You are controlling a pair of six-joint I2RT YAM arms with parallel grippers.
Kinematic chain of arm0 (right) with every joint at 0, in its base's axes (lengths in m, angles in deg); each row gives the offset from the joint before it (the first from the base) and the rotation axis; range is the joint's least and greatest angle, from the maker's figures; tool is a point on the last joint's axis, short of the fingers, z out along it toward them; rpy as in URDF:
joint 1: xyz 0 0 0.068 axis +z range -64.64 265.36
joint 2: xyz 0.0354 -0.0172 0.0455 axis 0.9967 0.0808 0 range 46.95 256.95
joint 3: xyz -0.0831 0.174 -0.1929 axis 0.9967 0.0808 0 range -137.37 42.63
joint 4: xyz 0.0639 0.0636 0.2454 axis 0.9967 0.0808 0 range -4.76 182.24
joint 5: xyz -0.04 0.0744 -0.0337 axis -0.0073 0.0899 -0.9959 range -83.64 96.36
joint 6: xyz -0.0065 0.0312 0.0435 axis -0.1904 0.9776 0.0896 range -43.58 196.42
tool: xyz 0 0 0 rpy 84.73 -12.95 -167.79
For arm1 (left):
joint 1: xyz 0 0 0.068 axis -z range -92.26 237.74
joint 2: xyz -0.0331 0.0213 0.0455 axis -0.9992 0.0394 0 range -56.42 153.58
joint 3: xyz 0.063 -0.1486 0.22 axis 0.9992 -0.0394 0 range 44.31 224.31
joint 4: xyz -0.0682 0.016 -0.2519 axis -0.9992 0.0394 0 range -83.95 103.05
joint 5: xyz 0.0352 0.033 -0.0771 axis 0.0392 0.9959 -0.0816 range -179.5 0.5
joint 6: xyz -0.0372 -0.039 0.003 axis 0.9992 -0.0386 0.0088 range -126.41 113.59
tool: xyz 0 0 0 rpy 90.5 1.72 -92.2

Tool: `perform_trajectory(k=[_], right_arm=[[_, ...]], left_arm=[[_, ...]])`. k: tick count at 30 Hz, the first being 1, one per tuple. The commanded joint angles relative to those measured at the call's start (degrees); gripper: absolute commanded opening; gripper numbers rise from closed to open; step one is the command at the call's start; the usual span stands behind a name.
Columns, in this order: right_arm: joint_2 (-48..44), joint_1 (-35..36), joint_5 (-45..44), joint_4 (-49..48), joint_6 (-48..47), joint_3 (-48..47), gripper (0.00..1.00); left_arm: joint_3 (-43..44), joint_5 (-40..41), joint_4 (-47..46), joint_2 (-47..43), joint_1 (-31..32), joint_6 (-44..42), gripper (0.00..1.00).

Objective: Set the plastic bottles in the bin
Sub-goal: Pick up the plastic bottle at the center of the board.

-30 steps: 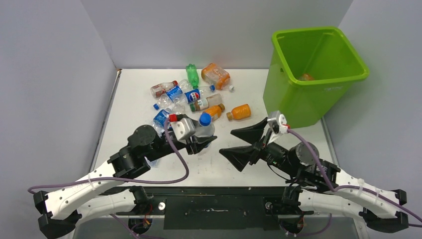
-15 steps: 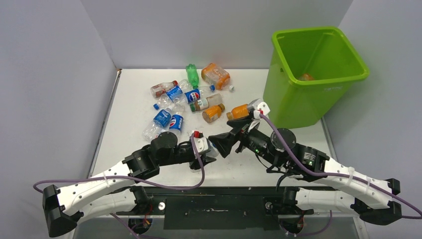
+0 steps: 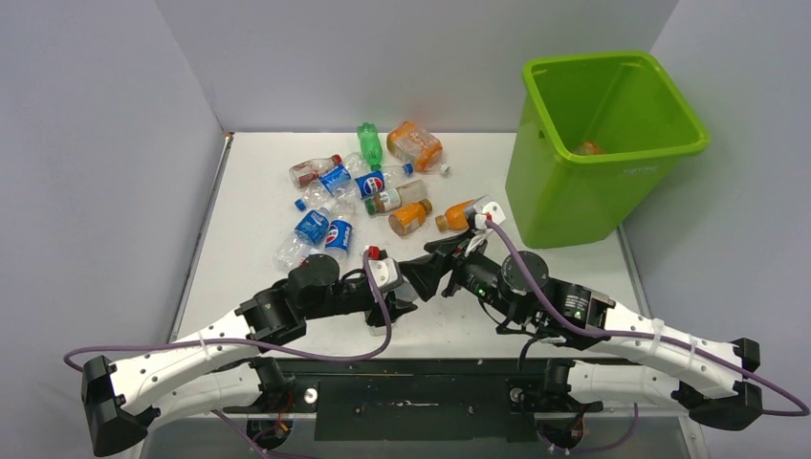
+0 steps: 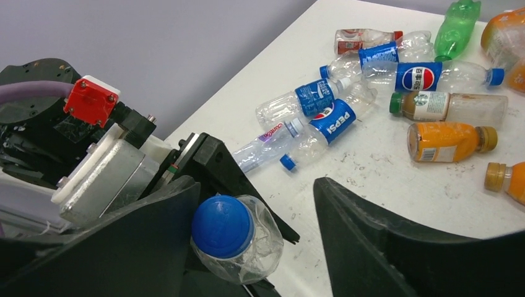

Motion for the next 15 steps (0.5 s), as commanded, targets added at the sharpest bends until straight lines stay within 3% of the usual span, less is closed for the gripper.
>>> perform_trajectory(k=[1,6,8,10,11,12,13,15], right_arm=[[2.5,0.4,-1.7,-3.7,1.8,0.3,0.61],[4.4,0.4,-2.1,-4.4,2.6,0.9,0.31],[4.8,0.3,-1.9,-4.0,2.9,0.6,0.13],[5.3,0.4,-2.2,-3.1,3.0,-0.3,0.06],[5.3,0.4,-2.6,-2.5,2.9,-0.7,0.05],[5.2,0.4,-2.8,-1.9,2.7,-1.3,0.05],[5.1,0.4,-3.2,-1.3,2.2,-2.0,0.05],[5.0,0.4,-4.9,1.5,0.3,-5.2,0.05]], left_arm=[[2.4,-0.7,-3.5,0.4,-0.4,2.8,0.0],[2.2,-0.5,-4.0,0.0,-0.4,2.9,0.0],[1.5,0.1,-4.9,-0.8,-0.4,2.9,0.0],[0.2,0.7,-7.2,-1.9,-0.4,2.3,0.08],[-0.6,1.1,-8.5,-2.6,-0.4,1.9,0.25],[-1.5,1.7,-9.8,-3.4,-0.4,1.7,0.49],[-2.6,2.2,-11.6,-4.6,-0.4,1.4,0.62],[-4.8,3.8,-14.8,-6.7,-0.4,1.1,0.99]])
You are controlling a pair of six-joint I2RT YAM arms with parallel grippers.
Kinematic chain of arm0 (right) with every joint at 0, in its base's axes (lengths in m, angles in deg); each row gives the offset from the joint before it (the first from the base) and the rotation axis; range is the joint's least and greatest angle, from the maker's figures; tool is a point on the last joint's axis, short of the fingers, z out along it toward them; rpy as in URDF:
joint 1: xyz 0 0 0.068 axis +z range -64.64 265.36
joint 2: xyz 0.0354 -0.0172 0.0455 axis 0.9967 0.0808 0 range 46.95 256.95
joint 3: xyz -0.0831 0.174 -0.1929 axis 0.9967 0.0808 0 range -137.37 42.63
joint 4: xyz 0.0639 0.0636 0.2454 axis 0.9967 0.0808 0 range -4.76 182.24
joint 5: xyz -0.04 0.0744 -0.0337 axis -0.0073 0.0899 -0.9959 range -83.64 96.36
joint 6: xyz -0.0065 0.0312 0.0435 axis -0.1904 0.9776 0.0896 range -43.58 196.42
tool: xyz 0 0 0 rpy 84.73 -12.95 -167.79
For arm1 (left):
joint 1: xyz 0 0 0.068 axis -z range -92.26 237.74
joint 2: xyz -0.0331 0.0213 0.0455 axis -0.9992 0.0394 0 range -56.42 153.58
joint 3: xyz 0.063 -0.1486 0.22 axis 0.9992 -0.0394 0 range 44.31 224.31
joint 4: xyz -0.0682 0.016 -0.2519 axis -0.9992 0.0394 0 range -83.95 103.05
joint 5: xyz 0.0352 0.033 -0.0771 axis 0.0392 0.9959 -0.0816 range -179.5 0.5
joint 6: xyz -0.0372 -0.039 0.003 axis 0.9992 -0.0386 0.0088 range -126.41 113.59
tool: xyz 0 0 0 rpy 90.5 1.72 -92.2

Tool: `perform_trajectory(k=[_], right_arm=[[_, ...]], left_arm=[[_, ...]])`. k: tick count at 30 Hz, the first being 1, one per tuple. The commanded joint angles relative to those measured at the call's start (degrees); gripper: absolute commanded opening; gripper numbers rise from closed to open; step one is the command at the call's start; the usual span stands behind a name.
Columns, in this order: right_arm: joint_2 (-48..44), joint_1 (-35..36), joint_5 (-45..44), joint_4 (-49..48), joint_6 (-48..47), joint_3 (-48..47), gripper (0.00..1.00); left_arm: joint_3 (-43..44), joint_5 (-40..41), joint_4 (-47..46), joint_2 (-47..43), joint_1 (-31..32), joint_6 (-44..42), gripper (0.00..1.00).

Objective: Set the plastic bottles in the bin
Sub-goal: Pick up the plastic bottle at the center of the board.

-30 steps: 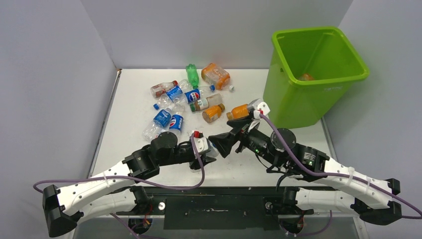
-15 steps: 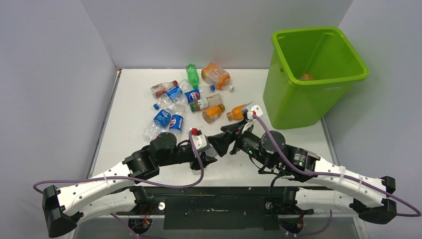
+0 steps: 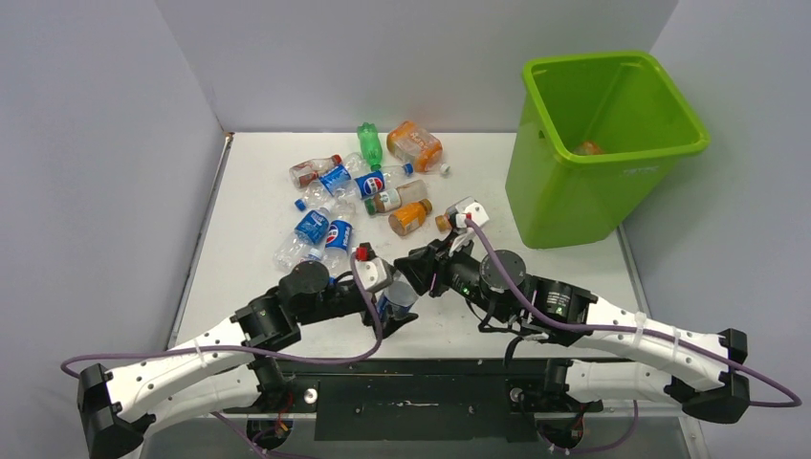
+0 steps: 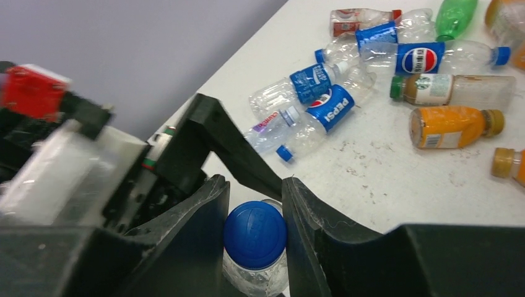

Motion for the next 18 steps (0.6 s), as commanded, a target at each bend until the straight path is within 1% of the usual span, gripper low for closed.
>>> perform_trajectory(k=[1,2,3,6,9,11,12,13,14,15,18], right_arm=[[0.5,0.0,-5.3,6.4,-3.6,-7.7,0.05],[0.8,0.0,-8.2,8.8,-6.0,-12.2,0.05],[1.0,-0.1,-9.8,10.7,-7.5,-14.5,0.05],[3.6,-0.2,-20.5,15.4,-16.7,-28.9,0.05],[8.7,-0.4,-31.9,14.6,-28.0,-41.8,0.05],[13.0,-1.3,-40.3,7.7,-40.4,-47.8,0.05],[15.2,-2.8,-42.8,2.1,-46.3,-49.9,0.05],[17.7,-6.4,-42.2,-1.0,-48.9,-52.7,0.05],[20.3,-12.9,-39.6,-0.3,-47.3,-57.1,0.05],[23.0,-16.4,-38.0,-0.1,-45.6,-61.3,0.05],[26.2,-20.5,-40.5,-13.6,-49.8,-62.8,0.05]], left_arm=[[-3.1,2.8,-13.7,-6.0,0.0,-1.4,0.96],[-4.0,4.1,-15.1,-7.0,0.0,-1.6,0.96],[-4.7,4.7,-16.3,-8.1,0.0,-1.6,0.96],[-6.1,8.7,-18.4,-10.5,0.0,-2.2,0.96],[-6.8,11.8,-19.7,-11.9,0.0,-2.6,0.96],[-7.2,12.3,-20.5,-12.3,-0.1,-2.8,0.96],[-7.3,12.4,-20.7,-12.2,-0.2,-2.8,0.96],[-7.4,12.4,-20.7,-12.1,-0.3,-2.9,0.96],[-7.5,12.3,-20.5,-12.1,-0.3,-3.4,0.96],[-7.5,12.3,-19.9,-12.1,-0.3,-4.5,0.96],[-8.4,14.7,-19.0,-12.8,-0.1,-6.1,0.96]])
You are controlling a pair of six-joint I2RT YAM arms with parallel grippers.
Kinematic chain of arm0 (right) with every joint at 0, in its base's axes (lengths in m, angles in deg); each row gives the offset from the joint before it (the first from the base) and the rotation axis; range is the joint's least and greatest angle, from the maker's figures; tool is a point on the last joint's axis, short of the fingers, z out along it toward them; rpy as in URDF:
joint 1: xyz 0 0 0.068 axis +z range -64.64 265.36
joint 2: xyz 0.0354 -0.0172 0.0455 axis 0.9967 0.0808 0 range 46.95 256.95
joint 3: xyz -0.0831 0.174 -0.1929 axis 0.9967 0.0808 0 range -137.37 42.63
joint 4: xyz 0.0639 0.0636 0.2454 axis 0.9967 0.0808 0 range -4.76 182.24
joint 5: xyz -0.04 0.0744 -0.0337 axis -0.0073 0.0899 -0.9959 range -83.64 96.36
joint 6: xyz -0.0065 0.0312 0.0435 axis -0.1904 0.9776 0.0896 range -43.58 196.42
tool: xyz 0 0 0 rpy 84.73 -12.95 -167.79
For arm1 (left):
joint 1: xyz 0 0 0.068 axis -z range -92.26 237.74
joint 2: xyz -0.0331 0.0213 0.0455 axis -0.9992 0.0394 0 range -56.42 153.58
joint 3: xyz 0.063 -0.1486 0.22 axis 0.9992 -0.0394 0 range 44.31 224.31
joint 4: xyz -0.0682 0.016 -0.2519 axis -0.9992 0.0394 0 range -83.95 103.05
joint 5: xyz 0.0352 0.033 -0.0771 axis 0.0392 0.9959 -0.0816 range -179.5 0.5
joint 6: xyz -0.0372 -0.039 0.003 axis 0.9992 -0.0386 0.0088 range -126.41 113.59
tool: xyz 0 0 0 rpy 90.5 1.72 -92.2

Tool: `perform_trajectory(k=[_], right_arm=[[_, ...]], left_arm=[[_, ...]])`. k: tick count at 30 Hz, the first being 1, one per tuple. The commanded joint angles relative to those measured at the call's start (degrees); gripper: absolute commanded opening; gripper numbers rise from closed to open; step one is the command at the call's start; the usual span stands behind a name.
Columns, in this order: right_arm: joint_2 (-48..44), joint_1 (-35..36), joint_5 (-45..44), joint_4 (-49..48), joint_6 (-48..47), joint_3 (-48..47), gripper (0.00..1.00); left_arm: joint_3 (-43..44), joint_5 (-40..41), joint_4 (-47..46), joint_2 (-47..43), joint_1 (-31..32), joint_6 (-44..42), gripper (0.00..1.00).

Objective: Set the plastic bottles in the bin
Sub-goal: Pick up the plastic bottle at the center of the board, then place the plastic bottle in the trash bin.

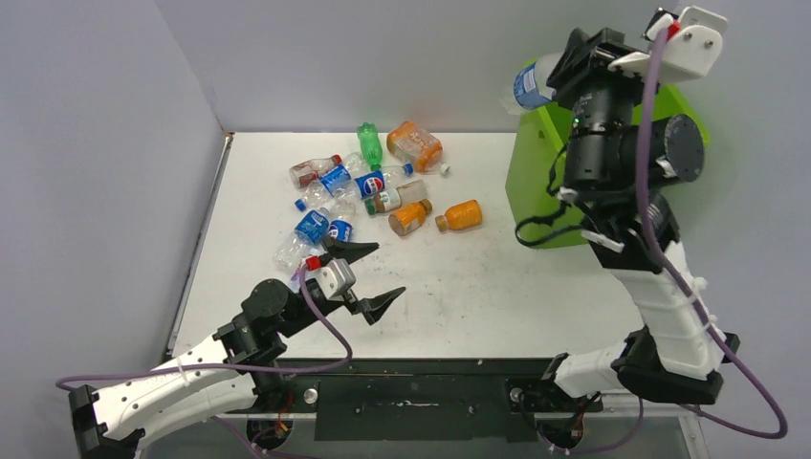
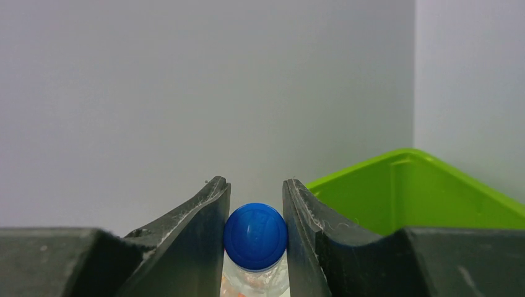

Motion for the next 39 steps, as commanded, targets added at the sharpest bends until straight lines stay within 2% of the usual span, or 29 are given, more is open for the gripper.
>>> perform_trajectory(k=[1,4,8,10,13,20,21,22,24,25,26,31,33,35,39], right_arm=[[6.9,-7.0,-5.8,-18.2,-10.4,-1.4,0.05],[6.4,-13.8,-2.3,-27.2,-5.3,2.4,0.05],[11.7,-22.5,-2.4,-28.5,-2.7,-1.9,0.05],[13.4,-27.5,-2.5,-24.8,1.5,-3.1,0.05],[14.4,-35.2,-1.5,-15.8,12.9,-1.9,0.05],[12.8,-43.5,2.3,-4.5,25.0,10.7,0.05],[12.4,-44.9,4.3,-3.2,26.7,12.1,0.1],[12.2,-46.1,6.5,-2.0,28.3,13.2,0.22],[11.5,-48.3,10.7,-0.5,30.6,15.0,0.65],[11.0,-48.8,12.3,-0.7,31.3,15.7,0.79],[10.7,-49.0,13.2,-0.8,31.8,15.8,0.86],[10.9,-47.3,16.9,0.3,33.7,12.2,1.0],[10.6,-44.3,17.0,0.3,34.2,10.7,0.93],[9.6,-40.3,16.6,-0.8,33.5,10.1,0.92],[3.3,-31.3,19.4,-7.2,32.4,16.5,0.91]], left_arm=[[-1.5,4.5,-2.9,-1.4,-0.1,-3.0,0.96],[-2.8,8.0,-4.3,-2.5,0.0,-4.7,0.96],[-3.1,14.1,-5.1,-3.4,0.0,-6.1,0.96],[-3.2,17.0,-5.5,-4.0,0.0,-6.5,0.96],[-3.9,21.0,-7.2,-4.8,-0.1,-7.0,0.96],[-2.7,37.9,-7.8,-0.3,-0.1,-8.2,0.96],[-2.4,40.0,-7.7,0.3,-0.1,-8.4,0.96],[-2.3,41.5,-7.8,0.8,-0.1,-8.6,0.96],[-2.3,43.0,-8.0,1.2,-0.1,-8.9,0.96],[-2.5,43.0,-8.3,1.2,-0.2,-9.0,0.96],[-2.6,42.9,-8.5,1.1,-0.2,-9.1,0.96],[-2.5,43.0,-8.4,1.8,-0.3,-9.2,0.96],[-2.4,42.9,-8.0,1.9,-0.2,-9.2,0.96],[-2.5,43.0,-7.9,1.9,-0.2,-9.6,0.96],[-3.0,45.6,-9.2,1.7,-0.3,-12.4,0.96]])
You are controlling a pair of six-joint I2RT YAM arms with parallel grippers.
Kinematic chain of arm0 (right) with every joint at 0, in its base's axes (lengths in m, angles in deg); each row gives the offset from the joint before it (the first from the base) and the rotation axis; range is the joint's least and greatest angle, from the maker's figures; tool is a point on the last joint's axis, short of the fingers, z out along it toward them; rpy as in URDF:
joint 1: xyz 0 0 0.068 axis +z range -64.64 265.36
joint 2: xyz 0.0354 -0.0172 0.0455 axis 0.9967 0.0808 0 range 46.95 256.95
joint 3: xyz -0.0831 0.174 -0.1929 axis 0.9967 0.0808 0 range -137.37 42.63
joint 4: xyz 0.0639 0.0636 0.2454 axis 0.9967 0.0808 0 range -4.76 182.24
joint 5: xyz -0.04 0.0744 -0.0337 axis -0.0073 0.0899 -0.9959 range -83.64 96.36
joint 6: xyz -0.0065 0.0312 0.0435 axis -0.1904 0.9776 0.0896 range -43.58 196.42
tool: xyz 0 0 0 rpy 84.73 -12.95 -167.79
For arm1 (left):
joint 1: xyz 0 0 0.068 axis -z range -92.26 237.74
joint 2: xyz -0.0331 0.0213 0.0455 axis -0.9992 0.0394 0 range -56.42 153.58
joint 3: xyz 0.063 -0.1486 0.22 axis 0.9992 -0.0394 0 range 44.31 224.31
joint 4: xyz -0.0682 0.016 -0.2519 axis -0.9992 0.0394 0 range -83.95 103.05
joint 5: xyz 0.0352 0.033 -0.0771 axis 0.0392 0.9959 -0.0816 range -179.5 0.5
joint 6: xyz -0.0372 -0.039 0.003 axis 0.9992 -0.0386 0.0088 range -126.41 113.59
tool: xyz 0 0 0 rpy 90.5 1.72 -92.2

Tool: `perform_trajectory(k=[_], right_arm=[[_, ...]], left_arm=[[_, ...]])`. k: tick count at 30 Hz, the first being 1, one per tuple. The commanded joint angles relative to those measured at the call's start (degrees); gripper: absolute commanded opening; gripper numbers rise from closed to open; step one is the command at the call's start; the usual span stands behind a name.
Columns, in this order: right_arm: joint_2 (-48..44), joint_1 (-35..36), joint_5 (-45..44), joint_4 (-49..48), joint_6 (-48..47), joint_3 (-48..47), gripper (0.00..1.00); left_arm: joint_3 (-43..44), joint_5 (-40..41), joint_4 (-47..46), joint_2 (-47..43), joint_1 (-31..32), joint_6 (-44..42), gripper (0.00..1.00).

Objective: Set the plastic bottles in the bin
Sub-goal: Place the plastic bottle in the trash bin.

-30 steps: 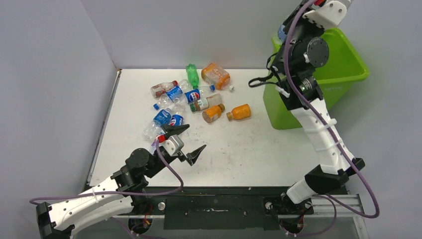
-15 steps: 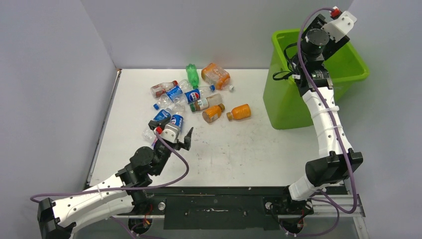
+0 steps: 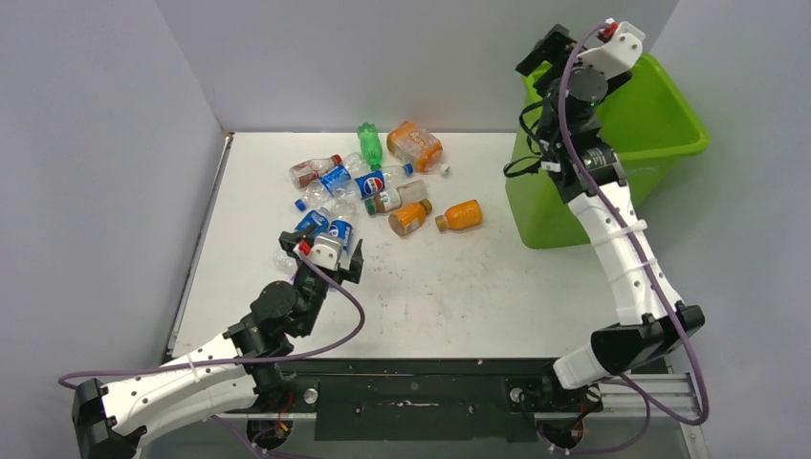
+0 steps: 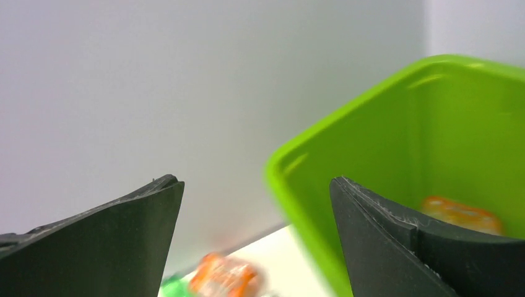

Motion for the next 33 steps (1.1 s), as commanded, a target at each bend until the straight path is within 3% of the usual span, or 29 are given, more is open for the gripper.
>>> perform_trajectory(k=[1,4,6,13,16,21,25,28,33], right_arm=[[-10.3,9.1,5.3,-8.1,0.1,5.0,0.91],[-16.0,14.3,9.6,-8.5,1.9,12.7,0.92],[-20.4,17.4,12.7,-8.2,3.7,19.0,0.93],[-33.3,21.0,28.8,-12.6,11.4,47.6,0.93],[-35.6,23.2,33.5,-16.1,12.9,60.3,0.93],[-35.1,28.0,33.6,-18.2,15.4,72.3,0.94],[-34.6,32.3,32.1,-20.6,17.2,77.9,0.94],[-35.6,34.5,30.6,-21.8,18.9,81.2,0.94],[-39.5,37.4,27.4,-19.6,21.3,85.0,0.94]], left_arm=[[0.8,4.4,-4.2,-0.5,-0.3,-3.5,0.96],[0.8,8.1,-4.9,-1.4,-0.5,-4.6,0.96],[2.0,13.3,-1.9,-2.5,-0.6,0.1,0.96],[11.5,18.6,36.9,-5.0,-2.0,30.7,0.96],[13.4,14.2,44.9,-3.7,-6.1,38.9,0.96],[11.5,-4.5,45.0,0.5,-18.7,44.2,0.96],[11.1,-23.0,39.7,8.8,-27.7,44.4,0.96],[13.6,-26.9,36.4,17.2,-28.9,43.9,0.96],[19.5,-26.2,34.9,30.8,-29.1,43.0,0.97]])
